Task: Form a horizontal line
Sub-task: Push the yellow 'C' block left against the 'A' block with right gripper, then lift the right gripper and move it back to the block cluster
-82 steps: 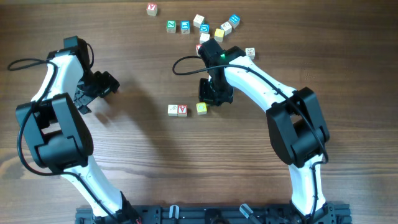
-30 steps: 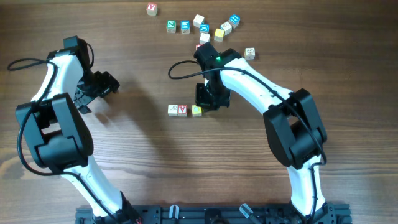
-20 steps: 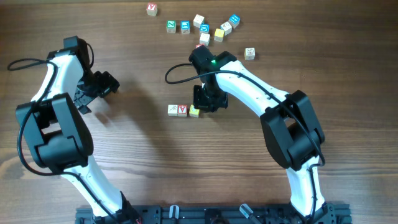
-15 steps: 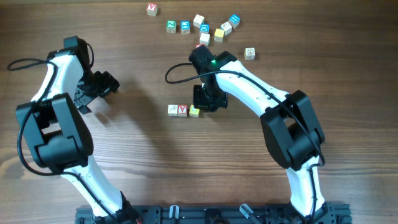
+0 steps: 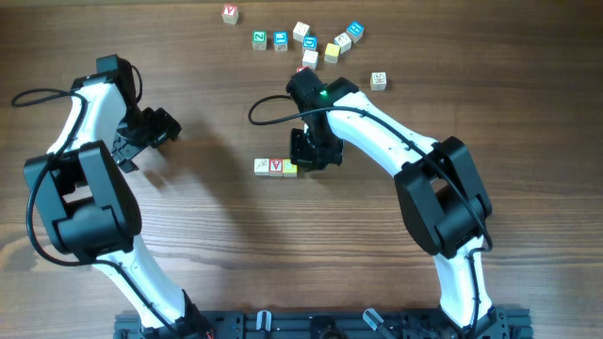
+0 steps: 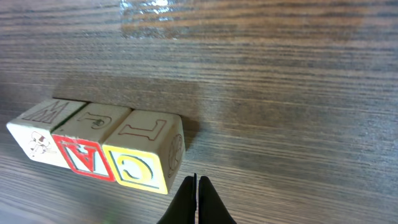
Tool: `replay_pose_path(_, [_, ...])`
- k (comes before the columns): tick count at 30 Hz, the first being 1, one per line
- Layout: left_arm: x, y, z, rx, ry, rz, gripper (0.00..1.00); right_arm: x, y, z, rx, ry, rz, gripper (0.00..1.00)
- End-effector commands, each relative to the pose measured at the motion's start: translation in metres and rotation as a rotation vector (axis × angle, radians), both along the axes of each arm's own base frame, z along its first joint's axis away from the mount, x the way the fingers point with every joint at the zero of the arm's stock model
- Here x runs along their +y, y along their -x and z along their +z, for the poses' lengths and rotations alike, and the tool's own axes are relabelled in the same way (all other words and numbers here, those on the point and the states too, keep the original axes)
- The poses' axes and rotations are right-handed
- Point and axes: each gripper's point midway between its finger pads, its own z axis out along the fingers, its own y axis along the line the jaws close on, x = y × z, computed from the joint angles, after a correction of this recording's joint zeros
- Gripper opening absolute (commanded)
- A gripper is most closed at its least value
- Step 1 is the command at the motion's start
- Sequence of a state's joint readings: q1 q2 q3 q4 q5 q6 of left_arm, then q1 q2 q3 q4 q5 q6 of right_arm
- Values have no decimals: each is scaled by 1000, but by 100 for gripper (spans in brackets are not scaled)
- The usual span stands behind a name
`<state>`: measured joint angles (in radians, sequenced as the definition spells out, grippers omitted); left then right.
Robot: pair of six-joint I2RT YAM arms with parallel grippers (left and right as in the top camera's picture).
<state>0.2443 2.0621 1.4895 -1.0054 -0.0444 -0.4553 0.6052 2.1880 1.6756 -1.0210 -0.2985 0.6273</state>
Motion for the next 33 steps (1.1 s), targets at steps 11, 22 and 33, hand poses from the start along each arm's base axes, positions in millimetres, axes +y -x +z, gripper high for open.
replay_pose_path(11, [3,0,3,-7,-11,4,100,-7,-6,-2,-39,42,-3,4])
replay_pose_path(22, [3,0,3,-6,-11,4,100,-43,-42,18,-117,81,3,4])
replay_pose_path(33, [3,0,3,-6,-11,4,100,-34,-211,250,-921,-115,-17,4])
